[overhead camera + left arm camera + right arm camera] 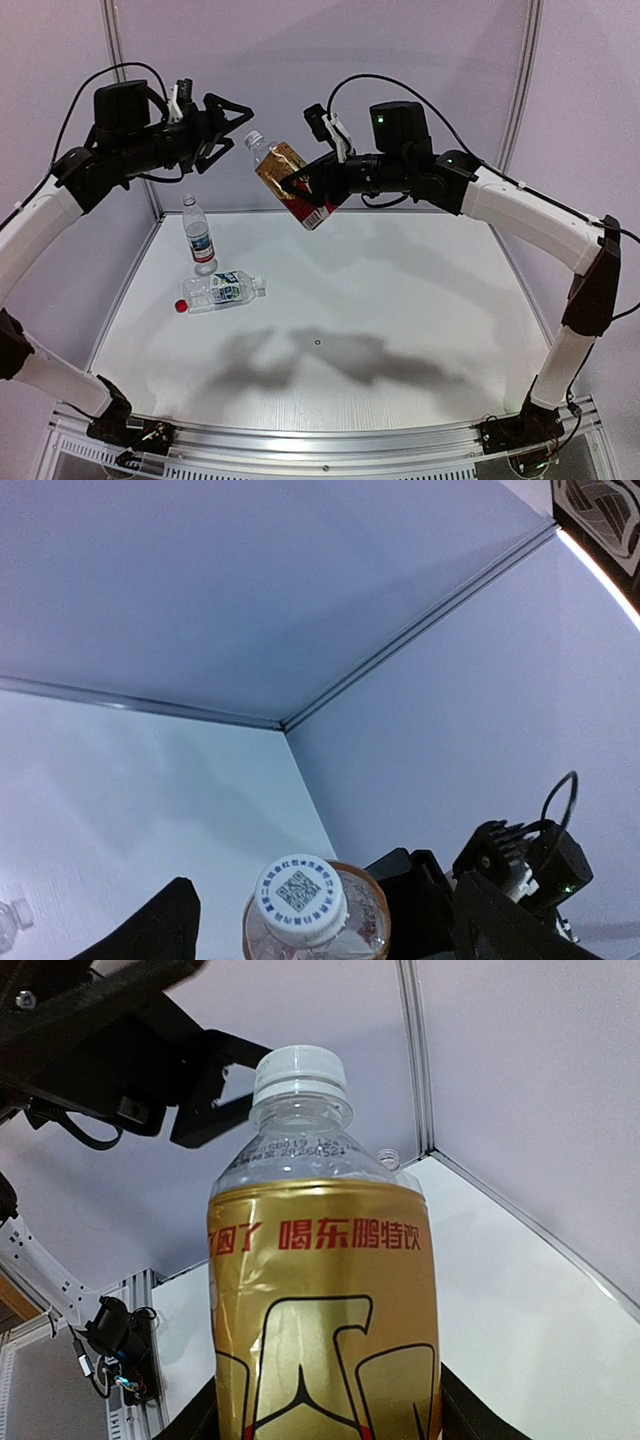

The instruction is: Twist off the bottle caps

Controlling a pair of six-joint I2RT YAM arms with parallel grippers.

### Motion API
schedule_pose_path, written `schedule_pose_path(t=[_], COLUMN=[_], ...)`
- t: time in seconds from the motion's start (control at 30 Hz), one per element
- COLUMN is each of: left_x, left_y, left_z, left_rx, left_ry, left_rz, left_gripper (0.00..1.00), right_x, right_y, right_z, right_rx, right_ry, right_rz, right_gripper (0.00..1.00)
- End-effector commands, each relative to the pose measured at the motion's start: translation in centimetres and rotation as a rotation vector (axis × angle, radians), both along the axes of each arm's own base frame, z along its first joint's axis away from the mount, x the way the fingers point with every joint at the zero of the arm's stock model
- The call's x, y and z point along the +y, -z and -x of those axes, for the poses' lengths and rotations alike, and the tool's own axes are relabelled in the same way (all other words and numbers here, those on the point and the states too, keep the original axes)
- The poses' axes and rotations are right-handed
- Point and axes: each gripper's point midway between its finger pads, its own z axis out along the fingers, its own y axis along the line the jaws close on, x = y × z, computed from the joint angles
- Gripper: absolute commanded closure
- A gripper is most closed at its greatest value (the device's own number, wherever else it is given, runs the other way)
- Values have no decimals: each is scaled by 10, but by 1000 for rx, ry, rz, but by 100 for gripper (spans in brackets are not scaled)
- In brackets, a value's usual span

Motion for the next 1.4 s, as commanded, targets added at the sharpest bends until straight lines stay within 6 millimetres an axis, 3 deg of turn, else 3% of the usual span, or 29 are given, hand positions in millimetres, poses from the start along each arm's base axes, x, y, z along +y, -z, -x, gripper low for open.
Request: schedule_pose_path(t=[0.0,0.1,0.2,0.37,0.63,0.73,0.97,1.37], left_x=[30,37,40,23,-2,-11,-23,-35], left_y=[-20,-33,-48,-70,-86,-80,-89,-75], left_z=[17,35,52,69,75,70,70,62], left_rx=[-149,-254,-335,-415,-460,-440,-473,-431], left_ry=[-14,69,156,331,466,489,527,552], left_rz=[-24,-13,1,29,80,84,114,97], left_gripper=[10,9,9,10,21,26,37,74], right_x=[-4,-7,-6,-8,-12,-10,-6,-2], right_y=[-17,-30,-48,-70,-74,-72,-69,-66], right_z=[14,20,41,72,67,65,61,55], right_rx=[32,53,70,70,95,97,108,121], right_ry=[-24,-35,-134,-292,-300,-299,-296,-276], right_rz=[-70,-117,-195,-304,-329,-322,-308,-282], right_gripper=[42,42,42,42,43,43,43,43])
